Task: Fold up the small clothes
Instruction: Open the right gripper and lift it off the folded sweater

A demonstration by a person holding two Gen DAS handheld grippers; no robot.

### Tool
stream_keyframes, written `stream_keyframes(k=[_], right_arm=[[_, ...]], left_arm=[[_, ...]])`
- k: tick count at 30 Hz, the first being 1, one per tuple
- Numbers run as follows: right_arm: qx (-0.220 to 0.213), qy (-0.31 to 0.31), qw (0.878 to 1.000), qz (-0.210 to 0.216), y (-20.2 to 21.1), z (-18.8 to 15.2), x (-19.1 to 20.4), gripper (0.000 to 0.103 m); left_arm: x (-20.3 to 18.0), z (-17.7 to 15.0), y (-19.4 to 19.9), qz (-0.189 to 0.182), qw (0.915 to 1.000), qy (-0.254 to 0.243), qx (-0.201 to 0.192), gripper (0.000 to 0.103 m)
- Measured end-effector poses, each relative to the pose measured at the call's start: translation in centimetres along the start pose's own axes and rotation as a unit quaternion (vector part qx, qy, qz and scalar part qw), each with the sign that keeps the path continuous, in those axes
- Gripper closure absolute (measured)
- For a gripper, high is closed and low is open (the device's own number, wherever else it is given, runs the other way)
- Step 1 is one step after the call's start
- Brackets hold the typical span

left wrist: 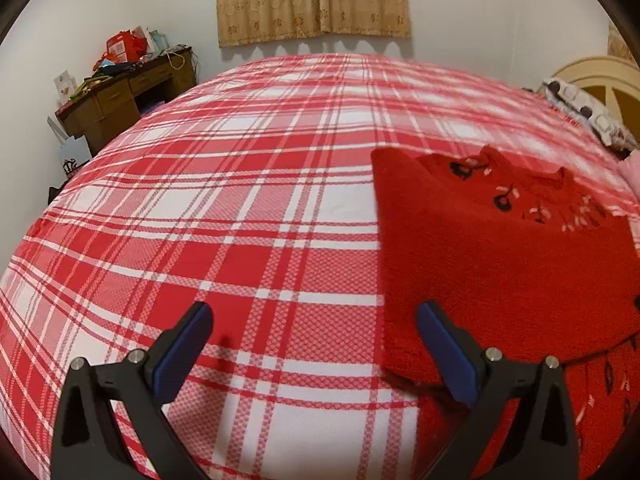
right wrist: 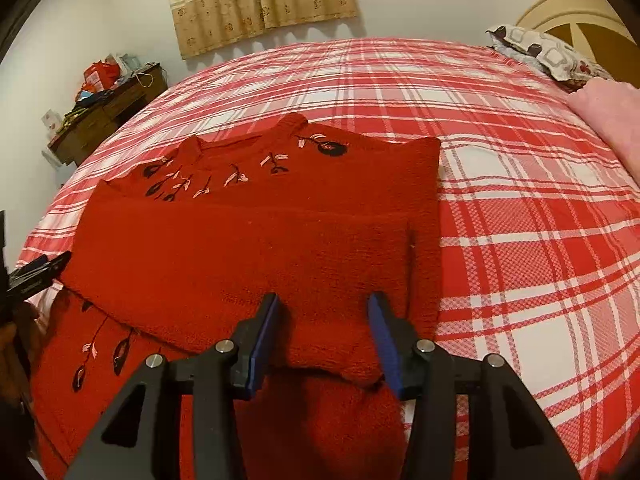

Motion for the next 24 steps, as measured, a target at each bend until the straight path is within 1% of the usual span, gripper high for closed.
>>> stream_keyframes(k=[2, 4, 9, 11, 15, 19, 24], right_arm=[[-0.008, -0.010, 1.000, 0.006, 0.2, -0.2, -0.2, 0.055], [-0.010, -0.012, 1.000, 0.007, 0.3, -0.1, -0.2, 0.055], [-0.033, -0.027, 0.999, 0.003, 2.6, -0.7, 0.0, 0.055], [-0.043, -0.028, 0.999, 0.008, 3.5, -1.1, 0.0, 0.055], [-0.041, -0.034, 0.999, 0.011, 4.4, -1.8, -0.1, 0.055], [-0.032, -0.039, 0.999, 0.016, 4.9, -2.7, 0.1, 0.054], [-0.027, -0.031, 0.999, 0.027, 6.3, -4.3, 1.2, 0.054]], left_arm=[[-0.3, 0.0, 0.2, -0.002, 1.0000, -0.001, 0.001, 0.000], [-0.6, -0.1, 0.8, -0.004, 0.9999, -0.003, -0.009, 0.000], [-1.7, -0.6, 3.1, -0.041, 0.9990, -0.006, -0.018, 0.000], [-2.1, -0.8, 4.0, -0.049, 0.9985, -0.010, -0.021, 0.000], [-2.7, -0.9, 5.6, -0.053, 0.9979, -0.022, -0.029, 0.000], [-2.9, -1.2, 6.6, -0.060, 0.9975, -0.021, -0.031, 0.000], [-3.3, -2.7, 7.9, -0.070, 0.9969, -0.027, -0.026, 0.000]])
Point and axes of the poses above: each gripper's, at about its wrist camera, not at the fingertips, and y roughly against the way its jaws point, x to its left, z to its top, the point moved 5 cm from there along -y, roughly the way its jaws point, and after that the axes turned 5 degrees about -y, right-handed, at the moved point
